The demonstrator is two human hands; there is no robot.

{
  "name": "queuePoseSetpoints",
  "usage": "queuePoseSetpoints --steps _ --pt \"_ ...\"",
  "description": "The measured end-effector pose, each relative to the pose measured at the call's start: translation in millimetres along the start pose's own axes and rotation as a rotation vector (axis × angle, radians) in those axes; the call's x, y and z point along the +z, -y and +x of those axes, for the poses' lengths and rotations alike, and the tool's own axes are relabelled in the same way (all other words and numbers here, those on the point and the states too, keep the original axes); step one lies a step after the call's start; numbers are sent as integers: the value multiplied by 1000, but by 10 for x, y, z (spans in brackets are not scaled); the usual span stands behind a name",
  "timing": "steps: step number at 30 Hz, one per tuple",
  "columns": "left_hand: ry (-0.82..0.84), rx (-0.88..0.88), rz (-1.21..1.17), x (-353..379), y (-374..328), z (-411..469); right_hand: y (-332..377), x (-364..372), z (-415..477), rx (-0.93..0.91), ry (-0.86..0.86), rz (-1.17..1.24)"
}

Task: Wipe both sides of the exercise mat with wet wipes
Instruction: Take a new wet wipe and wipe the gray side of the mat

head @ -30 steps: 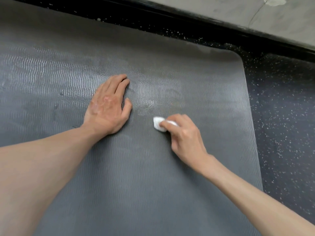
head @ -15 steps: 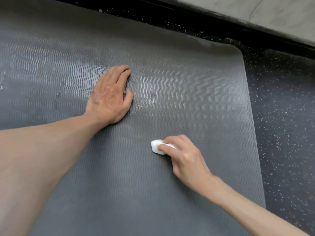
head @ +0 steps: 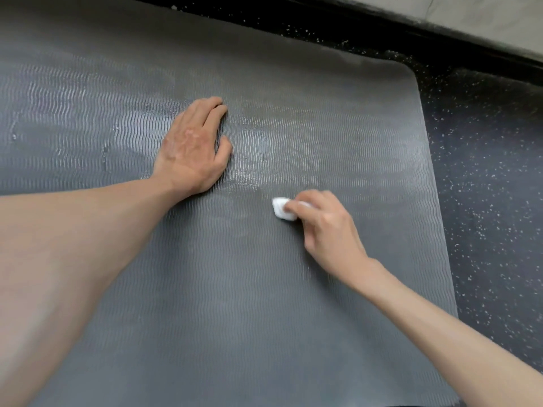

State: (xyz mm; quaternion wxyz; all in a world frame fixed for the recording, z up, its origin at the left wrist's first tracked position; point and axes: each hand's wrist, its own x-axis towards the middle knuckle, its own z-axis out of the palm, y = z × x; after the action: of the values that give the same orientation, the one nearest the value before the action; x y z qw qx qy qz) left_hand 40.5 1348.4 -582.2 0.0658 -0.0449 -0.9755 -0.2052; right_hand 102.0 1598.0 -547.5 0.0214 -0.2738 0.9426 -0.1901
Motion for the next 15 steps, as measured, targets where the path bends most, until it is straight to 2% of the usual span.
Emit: queuePoseSetpoints --steps 3,7,10,13,15 --pt "-2 0 -2 -8 3 -6 66 56 -94 27 -81 1" --pt "-4 7 0 10 12 -27 327 81 -710 -37 0 80" --pt "-6 22 -11 30 -1 -28 272 75 -591 -25 14 85" --pt "9 20 18 35 -11 -29 235 101 -334 73 -68 46" --pt "33 48 55 10 12 -43 309 124 -457 69 -87 52"
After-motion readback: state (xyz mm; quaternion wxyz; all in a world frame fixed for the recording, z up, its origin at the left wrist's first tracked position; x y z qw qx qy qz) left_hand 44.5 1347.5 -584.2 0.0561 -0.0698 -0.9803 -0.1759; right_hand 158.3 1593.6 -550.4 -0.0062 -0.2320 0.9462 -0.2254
